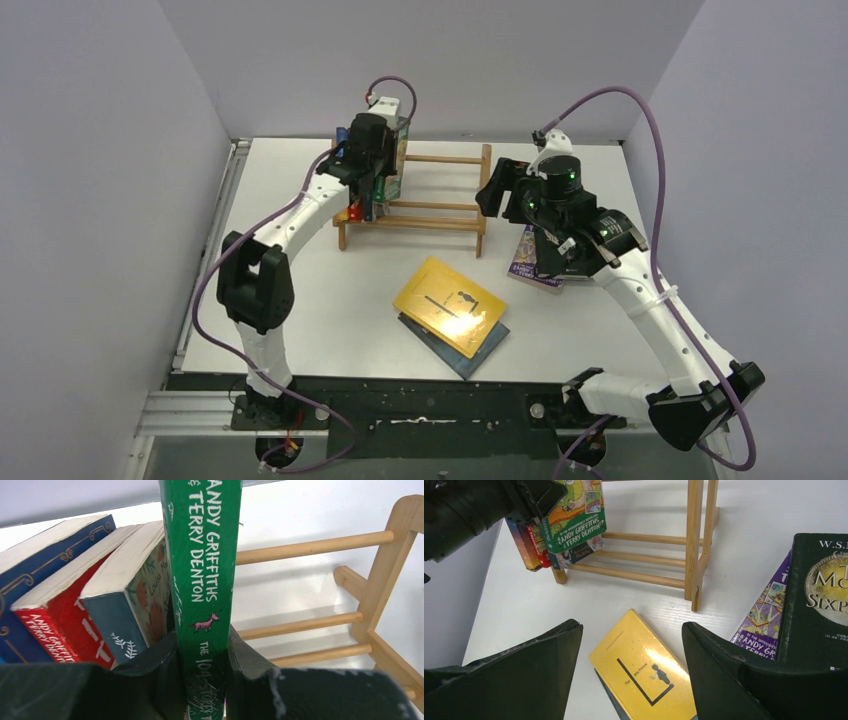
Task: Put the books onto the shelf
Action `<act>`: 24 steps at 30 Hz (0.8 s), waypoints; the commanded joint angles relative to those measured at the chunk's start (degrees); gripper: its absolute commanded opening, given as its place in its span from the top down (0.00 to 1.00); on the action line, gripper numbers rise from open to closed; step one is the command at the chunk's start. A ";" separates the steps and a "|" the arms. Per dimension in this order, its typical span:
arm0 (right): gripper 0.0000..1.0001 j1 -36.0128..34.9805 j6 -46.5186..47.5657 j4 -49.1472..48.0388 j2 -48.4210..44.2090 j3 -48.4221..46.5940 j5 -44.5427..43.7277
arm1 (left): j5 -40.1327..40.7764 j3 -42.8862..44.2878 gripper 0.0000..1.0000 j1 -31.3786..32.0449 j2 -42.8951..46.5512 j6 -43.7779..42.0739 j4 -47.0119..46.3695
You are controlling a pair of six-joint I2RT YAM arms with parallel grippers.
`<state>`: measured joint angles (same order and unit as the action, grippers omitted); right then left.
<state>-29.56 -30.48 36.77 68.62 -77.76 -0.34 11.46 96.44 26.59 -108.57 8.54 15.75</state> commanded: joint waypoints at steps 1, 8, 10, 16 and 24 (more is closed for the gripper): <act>0.25 0.38 -1.21 -1.27 -0.25 0.16 -1.31 | 4.43 -0.42 1.00 0.39 1.44 -1.68 -10.66; 0.25 0.48 -2.01 -1.21 2.22 0.09 -0.46 | 9.36 -4.55 0.72 0.39 3.87 -0.93 -11.44; 0.25 0.51 -2.27 -1.47 2.65 0.29 -0.24 | 9.74 -4.56 0.69 0.39 4.61 -0.89 -10.34; 0.25 0.56 -2.59 -1.74 3.19 0.62 -0.10 | 9.44 -4.21 0.60 0.44 8.71 0.85 -5.46; 0.25 0.66 -1.81 0.41 1.87 2.16 -0.98 | 6.80 -1.22 0.49 0.16 16.69 7.25 10.50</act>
<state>-29.21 -32.82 37.10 72.05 -75.83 0.01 19.35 91.66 27.27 -98.74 11.27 17.52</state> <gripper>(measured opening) 0.747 0.472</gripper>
